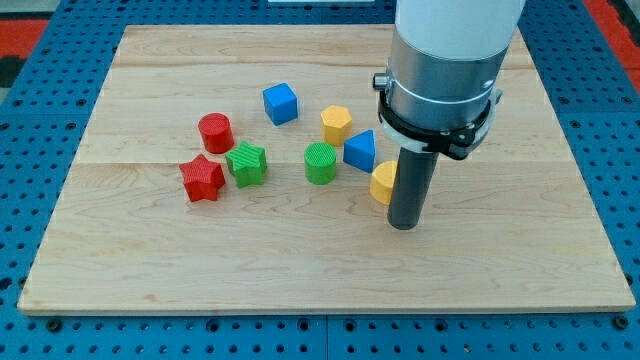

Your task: Slightly touch the red star and green star

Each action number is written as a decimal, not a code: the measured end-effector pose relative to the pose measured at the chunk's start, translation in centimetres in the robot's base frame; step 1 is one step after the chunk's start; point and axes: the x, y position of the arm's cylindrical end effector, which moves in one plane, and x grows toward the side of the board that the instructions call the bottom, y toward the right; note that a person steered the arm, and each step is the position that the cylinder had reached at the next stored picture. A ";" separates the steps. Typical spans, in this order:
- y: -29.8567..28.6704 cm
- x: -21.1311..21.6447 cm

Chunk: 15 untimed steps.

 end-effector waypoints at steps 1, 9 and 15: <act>-0.1 0.0; -30.2 -7.7; -18.2 -3.1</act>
